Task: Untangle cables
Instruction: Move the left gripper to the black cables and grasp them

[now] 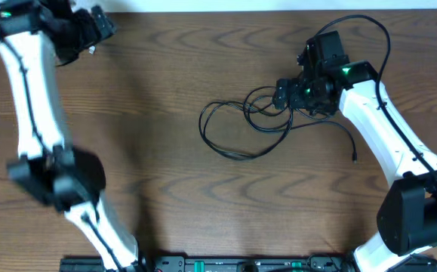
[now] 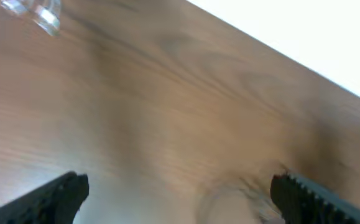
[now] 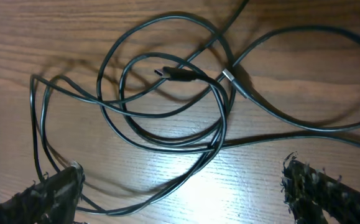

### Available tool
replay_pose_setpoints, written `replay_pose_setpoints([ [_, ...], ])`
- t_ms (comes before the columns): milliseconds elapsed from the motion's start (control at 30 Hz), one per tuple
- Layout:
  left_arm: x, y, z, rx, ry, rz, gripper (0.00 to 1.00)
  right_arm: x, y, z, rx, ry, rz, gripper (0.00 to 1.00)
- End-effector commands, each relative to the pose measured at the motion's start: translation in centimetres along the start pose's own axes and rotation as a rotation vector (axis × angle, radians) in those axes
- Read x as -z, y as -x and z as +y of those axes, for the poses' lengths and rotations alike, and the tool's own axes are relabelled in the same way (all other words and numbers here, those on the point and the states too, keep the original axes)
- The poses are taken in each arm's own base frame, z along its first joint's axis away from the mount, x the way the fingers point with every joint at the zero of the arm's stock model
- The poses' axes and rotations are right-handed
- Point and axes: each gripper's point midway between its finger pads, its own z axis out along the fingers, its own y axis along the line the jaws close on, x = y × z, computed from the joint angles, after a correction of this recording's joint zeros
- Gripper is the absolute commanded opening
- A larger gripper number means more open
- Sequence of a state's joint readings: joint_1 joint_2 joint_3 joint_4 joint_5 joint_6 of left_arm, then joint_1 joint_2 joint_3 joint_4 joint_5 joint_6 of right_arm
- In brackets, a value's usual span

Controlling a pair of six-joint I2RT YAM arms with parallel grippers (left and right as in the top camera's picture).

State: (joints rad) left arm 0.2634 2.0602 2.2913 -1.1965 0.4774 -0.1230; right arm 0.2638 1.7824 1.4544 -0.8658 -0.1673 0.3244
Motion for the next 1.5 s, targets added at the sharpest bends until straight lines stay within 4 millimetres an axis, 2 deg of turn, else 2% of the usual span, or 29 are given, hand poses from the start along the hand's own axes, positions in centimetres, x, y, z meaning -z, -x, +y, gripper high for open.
replay_pose_setpoints([
  [0,5.0,-4.6,-6.9,-0.004,-0.155,0.084,0.99,0.7,0.2,-0.8,-0.01,0.0,-0.004,0.99],
  [133,6.2,-10.3,-11.0,-0.115,-0.177,0.233,0.99,2.3,1.0,-2.3,-0.078,0.053,-0.016,0.99],
  [267,5.1,-14.8,-12.7,-0.195,-0.089,0.368,0.99,4.1,2.0,-4.8,-0.16,0.092,-0.051,0.99],
  [333,4.2,-17.0,-12.7,-0.22,-0.004,0.433,0.99,4.6,1.8,-5.7,-0.207,0.132,-0.037,0.99],
  [433,2.6,-19.6,-12.3,-0.241,0.126,0.496,0.99,5.3,1.1,-5.8,-0.265,0.225,0.01,0.99],
  [567,-0.1,-22.6,-11.9,-0.226,0.263,0.538,0.99,5.4,-0.5,-6.2,-0.302,0.216,0.074,0.99],
  [733,-4.0,-25.8,-11.5,-0.24,0.289,0.583,1.0,5.2,-1.5,-5.2,-0.279,0.215,0.116,0.99],
  [800,-6.4,-27.3,-9.9,-0.208,0.321,0.6,1.0,5.0,-1.9,-4.1,-0.254,0.221,0.131,0.99],
  [967,-8.4,-27.5,-6.3,-0.156,0.378,0.596,1.0,4.6,-2.3,-3.4,-0.218,0.194,0.139,0.99],
  [1200,-8.6,-26.6,-2.3,-0.044,0.419,0.607,1.0,4.5,-2.4,-3.3,-0.207,0.181,0.14,0.99],
  [1333,-9.1,-26.4,-1.9,-0.037,0.413,0.591,1.0,4.5,-2.4,-3.3,-0.207,0.181,0.14,0.99],
  [1467,-10.5,-26.3,-3.0,-0.053,0.359,0.56,1.0,4.5,-2.4,-3.3,-0.207,0.181,0.14,0.99],
])
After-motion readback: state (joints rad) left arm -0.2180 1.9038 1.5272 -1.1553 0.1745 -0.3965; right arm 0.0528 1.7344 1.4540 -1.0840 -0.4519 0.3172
